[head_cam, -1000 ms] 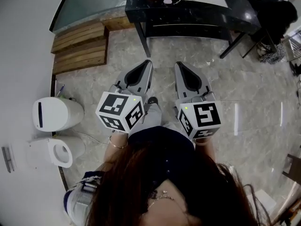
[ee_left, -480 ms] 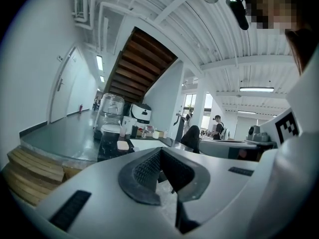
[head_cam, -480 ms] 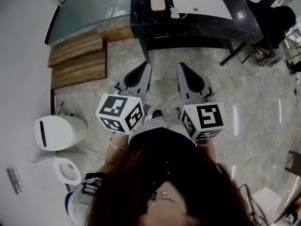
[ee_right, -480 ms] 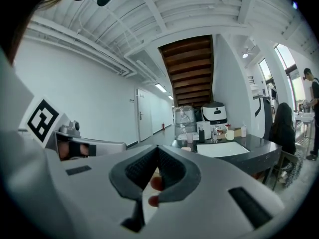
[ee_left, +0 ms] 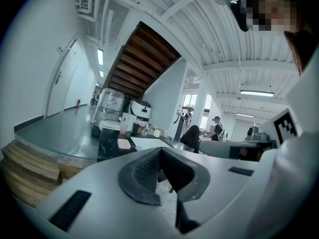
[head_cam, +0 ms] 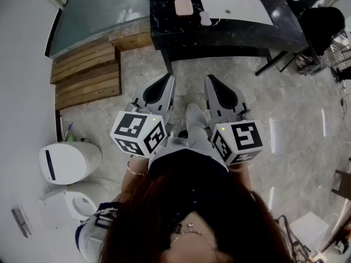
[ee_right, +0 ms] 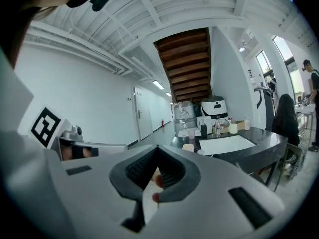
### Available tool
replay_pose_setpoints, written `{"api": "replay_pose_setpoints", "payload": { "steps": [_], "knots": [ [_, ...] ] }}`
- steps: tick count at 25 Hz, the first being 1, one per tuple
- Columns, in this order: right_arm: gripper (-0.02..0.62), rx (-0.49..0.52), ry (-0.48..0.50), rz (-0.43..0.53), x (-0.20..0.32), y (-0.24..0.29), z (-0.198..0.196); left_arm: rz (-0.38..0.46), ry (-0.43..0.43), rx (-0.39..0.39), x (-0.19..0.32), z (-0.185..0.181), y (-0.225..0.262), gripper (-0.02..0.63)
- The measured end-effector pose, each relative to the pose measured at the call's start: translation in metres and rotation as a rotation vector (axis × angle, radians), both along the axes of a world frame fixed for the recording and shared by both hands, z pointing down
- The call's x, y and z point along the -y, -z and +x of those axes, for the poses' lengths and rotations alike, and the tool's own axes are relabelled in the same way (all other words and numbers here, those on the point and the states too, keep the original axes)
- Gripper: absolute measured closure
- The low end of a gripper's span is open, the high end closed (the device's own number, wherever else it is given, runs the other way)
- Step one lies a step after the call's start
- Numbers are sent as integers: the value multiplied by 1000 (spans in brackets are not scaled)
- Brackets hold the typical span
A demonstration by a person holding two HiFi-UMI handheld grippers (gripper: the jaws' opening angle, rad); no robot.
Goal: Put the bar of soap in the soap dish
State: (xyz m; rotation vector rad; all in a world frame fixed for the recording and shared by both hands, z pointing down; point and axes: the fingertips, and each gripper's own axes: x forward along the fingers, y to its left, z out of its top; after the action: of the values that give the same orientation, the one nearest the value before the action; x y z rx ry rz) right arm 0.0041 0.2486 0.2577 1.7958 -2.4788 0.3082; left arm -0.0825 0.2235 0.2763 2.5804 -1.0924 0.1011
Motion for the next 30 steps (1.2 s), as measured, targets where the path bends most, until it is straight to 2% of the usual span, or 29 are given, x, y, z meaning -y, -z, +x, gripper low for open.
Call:
{"api": "replay_pose_setpoints", "payload": {
  "steps": [9,20,27,30],
  "knots": [
    [597,35,-14,5,76,-3,21,1,-31,11,73,19,-7,611],
    [597,49,-27,-36,188,-9,76,10,-50,26,187,66,3,611],
    [594,42,-12,-64,253,-16,105,15,-12,37,254,88,4,611],
    [566,39,8,-85,276,-20,111,5,15,38,273,89,3,611]
  ]
}}
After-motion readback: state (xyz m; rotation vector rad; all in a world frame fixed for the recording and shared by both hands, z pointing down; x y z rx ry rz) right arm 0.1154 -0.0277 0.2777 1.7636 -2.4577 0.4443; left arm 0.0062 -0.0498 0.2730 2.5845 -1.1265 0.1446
